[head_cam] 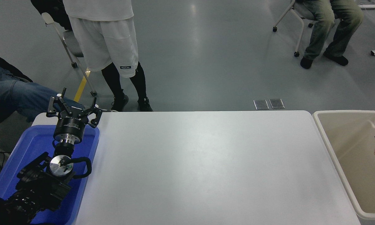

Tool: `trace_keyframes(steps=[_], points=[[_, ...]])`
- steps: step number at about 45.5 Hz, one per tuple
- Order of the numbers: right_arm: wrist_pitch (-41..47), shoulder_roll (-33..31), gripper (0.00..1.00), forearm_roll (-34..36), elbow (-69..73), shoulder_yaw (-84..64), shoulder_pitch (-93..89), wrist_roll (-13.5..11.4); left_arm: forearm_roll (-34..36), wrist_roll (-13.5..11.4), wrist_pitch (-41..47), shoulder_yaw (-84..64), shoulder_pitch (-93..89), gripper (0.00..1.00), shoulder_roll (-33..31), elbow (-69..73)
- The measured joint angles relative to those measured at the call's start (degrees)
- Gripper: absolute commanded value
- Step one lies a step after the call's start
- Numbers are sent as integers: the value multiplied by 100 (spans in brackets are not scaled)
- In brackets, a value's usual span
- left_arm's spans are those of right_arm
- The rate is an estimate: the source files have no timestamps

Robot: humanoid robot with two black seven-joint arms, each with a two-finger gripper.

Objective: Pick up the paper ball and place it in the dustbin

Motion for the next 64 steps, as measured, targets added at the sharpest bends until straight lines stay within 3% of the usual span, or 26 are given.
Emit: trace_keyframes(steps=[2, 7, 19, 23, 46, 64], points=[[-11, 0, 80, -16, -12, -19, -9, 0, 0, 0, 0, 0, 0, 99, 0, 0], [-207, -10, 90, -38, -81, -57, -29, 1, 0, 0, 0, 0, 0, 99, 0, 0], [-627, 80, 90, -50, -130, -88, -85, 1, 4, 0, -5, 0, 0, 99, 0, 0], [-689, 94, 98, -52, -137, -91, -92, 1, 4, 0, -5, 0, 0, 99, 0, 0], [-768, 72, 100, -39, 241, 95, 98, -6, 4, 0, -5, 0, 0, 99, 0, 0], [-734, -127, 100, 5, 1232, 3026, -57, -8, 0, 0, -4, 0, 0, 99, 1, 0]])
